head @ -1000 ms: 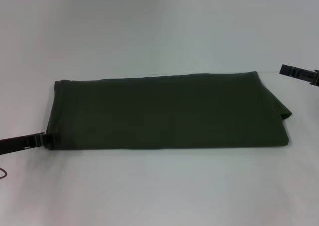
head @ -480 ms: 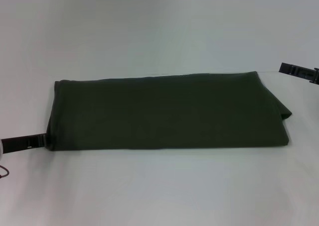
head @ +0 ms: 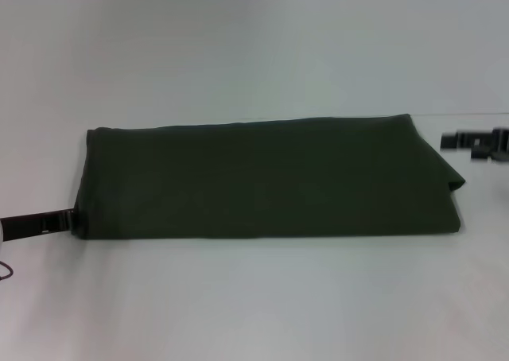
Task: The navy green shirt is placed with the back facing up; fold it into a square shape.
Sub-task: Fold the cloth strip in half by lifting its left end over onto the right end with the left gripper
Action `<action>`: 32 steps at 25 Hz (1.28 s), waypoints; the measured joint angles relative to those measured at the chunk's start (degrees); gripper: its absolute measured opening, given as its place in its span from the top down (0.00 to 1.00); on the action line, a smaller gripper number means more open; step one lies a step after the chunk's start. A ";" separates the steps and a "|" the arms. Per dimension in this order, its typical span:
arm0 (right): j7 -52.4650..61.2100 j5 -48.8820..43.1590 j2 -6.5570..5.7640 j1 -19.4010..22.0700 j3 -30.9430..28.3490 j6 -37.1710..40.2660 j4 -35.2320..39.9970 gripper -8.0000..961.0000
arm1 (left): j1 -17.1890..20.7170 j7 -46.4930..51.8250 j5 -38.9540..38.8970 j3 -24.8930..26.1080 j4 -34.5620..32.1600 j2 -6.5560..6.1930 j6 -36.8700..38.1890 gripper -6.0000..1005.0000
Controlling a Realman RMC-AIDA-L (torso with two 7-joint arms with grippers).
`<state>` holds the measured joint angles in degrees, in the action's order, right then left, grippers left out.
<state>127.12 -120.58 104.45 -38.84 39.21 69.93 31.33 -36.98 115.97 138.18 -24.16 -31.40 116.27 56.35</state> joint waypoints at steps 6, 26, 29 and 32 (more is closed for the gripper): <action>10.53 -18.16 -0.65 -5.20 0.54 2.23 -0.03 0.05 | -0.12 0.03 0.00 -0.01 0.01 0.01 -0.10 0.98; 10.91 -23.90 3.66 -6.89 4.38 -7.01 -3.10 0.10 | -0.38 0.05 -0.44 0.34 0.03 -0.08 -0.66 0.98; 10.61 -23.93 3.96 -7.00 4.38 -7.16 -3.12 0.12 | -0.39 0.05 -0.48 0.29 0.03 -0.08 -0.78 0.98; 10.54 -23.95 4.13 -7.18 4.39 -7.21 -3.12 0.14 | -0.45 0.05 -0.48 0.42 0.02 -0.08 -0.80 0.98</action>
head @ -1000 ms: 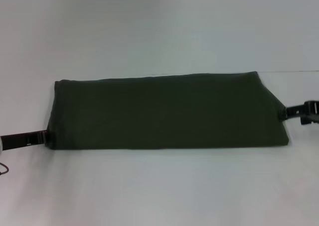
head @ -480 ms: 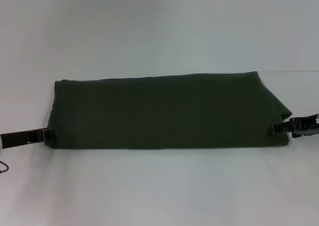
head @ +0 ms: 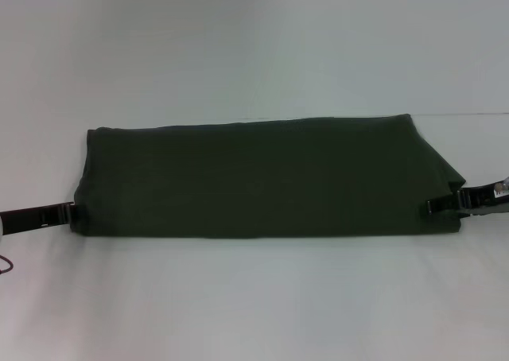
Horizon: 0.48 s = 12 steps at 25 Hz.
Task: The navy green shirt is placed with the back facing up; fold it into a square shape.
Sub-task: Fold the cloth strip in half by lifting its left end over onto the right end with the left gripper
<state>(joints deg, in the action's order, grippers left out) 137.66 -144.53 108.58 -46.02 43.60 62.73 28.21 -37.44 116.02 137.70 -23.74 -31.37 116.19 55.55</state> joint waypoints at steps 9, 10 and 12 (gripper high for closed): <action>-0.07 0.60 -2.02 1.18 -2.58 1.20 1.71 0.17 | -0.01 0.34 -0.07 0.05 0.06 0.00 0.01 0.98; -0.40 0.82 -2.11 1.51 -3.44 1.81 2.40 0.17 | -0.01 0.49 -0.07 0.09 0.06 0.00 0.06 0.98; -1.50 1.65 -2.16 2.21 -4.82 3.00 3.50 0.17 | 0.02 0.82 -0.06 0.20 0.02 -0.05 0.15 0.98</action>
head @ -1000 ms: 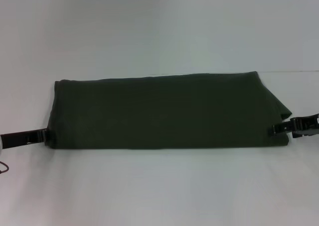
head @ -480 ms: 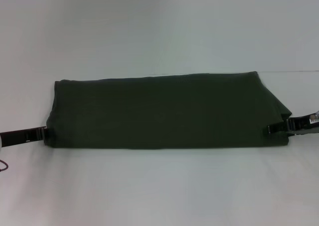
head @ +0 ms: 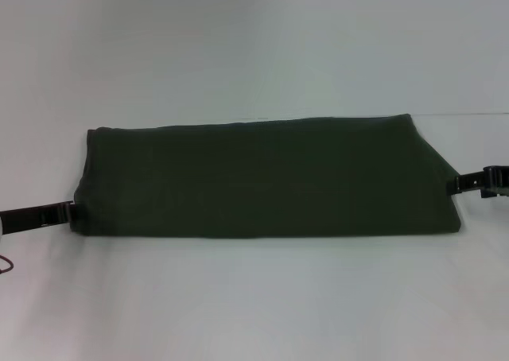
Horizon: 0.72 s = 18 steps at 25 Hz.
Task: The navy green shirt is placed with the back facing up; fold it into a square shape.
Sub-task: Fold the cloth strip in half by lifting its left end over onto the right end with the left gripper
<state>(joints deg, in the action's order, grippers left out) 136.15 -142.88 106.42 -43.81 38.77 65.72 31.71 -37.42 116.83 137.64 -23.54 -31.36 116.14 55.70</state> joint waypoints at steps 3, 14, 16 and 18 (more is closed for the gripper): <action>-1.36 1.55 -0.07 0.73 -1.07 0.92 0.60 0.17 | 0.04 0.65 0.25 0.06 -0.02 -0.10 0.01 0.98; -1.52 1.51 0.20 0.92 0.39 1.41 -0.15 0.17 | 0.02 1.45 0.51 0.08 -0.11 -0.19 0.39 0.98; -1.74 1.63 0.28 0.92 0.20 1.32 0.02 0.17 | 0.01 1.46 0.49 0.08 -0.15 -0.20 0.39 0.98; -2.57 2.20 0.34 0.94 -0.66 1.10 0.27 0.17 | 0.00 1.47 0.39 0.08 -0.18 -0.21 0.37 0.98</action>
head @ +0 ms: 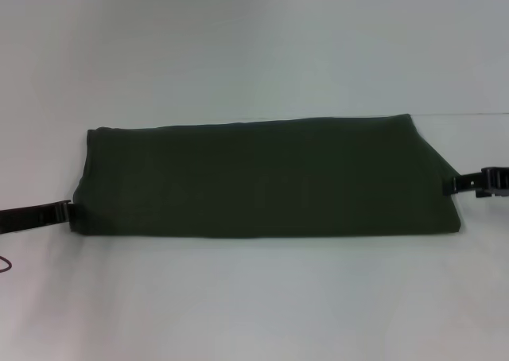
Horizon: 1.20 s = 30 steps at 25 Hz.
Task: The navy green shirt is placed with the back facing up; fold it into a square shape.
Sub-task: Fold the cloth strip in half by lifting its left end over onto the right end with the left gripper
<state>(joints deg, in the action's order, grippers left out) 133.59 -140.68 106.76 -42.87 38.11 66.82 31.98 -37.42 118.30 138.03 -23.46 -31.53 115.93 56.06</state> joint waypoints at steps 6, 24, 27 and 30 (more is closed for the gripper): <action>-5.98 7.00 0.03 1.89 -3.55 0.02 0.16 0.17 | -0.11 0.00 -0.07 0.00 -0.03 -0.01 -0.12 0.97; -16.89 10.57 1.70 3.04 -4.04 2.13 0.27 0.17 | 0.37 5.83 -0.32 0.49 -2.29 -0.08 3.03 0.88; -21.30 12.45 2.38 3.31 -4.16 2.41 0.42 0.17 | 0.50 7.40 -0.40 2.16 -3.24 -0.09 3.80 0.78; -25.59 15.28 2.69 3.67 -4.17 3.38 0.49 0.17 | 0.74 11.11 -2.13 6.36 -4.34 -0.52 6.94 0.65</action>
<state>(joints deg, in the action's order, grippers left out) 108.00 -125.39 109.45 -39.20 33.94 70.19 32.47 -36.68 129.41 135.90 -17.10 -35.87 115.41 63.00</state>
